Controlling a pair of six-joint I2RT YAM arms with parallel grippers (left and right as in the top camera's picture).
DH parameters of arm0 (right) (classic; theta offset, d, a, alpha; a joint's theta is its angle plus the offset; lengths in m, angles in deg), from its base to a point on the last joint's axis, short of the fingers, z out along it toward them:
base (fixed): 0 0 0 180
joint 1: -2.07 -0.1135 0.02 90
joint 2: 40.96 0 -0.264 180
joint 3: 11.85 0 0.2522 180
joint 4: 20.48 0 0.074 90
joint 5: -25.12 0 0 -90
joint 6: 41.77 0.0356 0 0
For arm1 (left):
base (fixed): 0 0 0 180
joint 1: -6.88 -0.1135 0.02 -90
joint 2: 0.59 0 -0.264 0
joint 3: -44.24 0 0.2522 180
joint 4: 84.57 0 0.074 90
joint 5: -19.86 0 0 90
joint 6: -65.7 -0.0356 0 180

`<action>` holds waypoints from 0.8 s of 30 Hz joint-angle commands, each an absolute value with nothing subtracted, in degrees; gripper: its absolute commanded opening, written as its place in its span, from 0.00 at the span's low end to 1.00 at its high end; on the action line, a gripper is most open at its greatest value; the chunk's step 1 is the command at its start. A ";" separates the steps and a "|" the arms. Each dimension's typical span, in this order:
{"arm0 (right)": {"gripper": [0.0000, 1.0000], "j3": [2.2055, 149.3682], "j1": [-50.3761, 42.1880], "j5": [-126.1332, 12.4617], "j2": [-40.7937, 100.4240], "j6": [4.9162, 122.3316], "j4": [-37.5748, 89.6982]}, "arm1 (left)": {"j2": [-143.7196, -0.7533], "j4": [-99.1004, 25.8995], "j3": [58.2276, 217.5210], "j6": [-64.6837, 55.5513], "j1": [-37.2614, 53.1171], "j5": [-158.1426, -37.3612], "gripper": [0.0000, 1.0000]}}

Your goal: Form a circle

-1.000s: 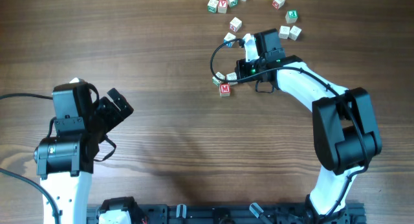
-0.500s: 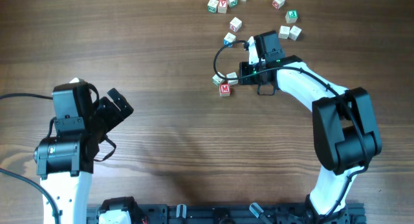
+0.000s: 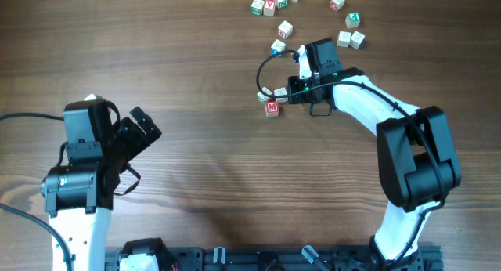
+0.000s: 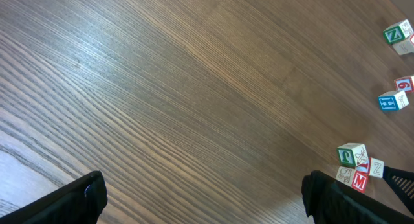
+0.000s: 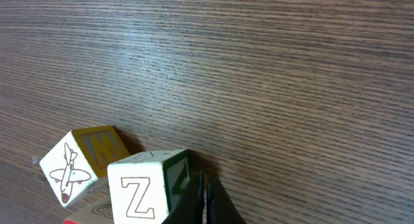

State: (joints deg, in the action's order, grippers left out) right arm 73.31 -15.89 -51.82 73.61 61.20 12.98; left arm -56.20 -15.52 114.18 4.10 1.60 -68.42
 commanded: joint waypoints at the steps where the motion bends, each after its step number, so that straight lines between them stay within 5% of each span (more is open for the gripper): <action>1: 0.05 73.13 -16.13 -50.36 74.33 61.96 13.00 | -56.27 -15.65 114.03 4.49 1.29 -67.68 1.00; 24: 0.04 73.13 -16.13 -47.80 74.33 64.91 13.05 | -56.27 -15.65 114.03 4.49 1.29 -67.68 1.00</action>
State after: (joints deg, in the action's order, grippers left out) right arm 73.28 -15.89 -48.96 73.61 64.08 12.98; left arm -56.23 -15.52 114.18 4.12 1.60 -68.42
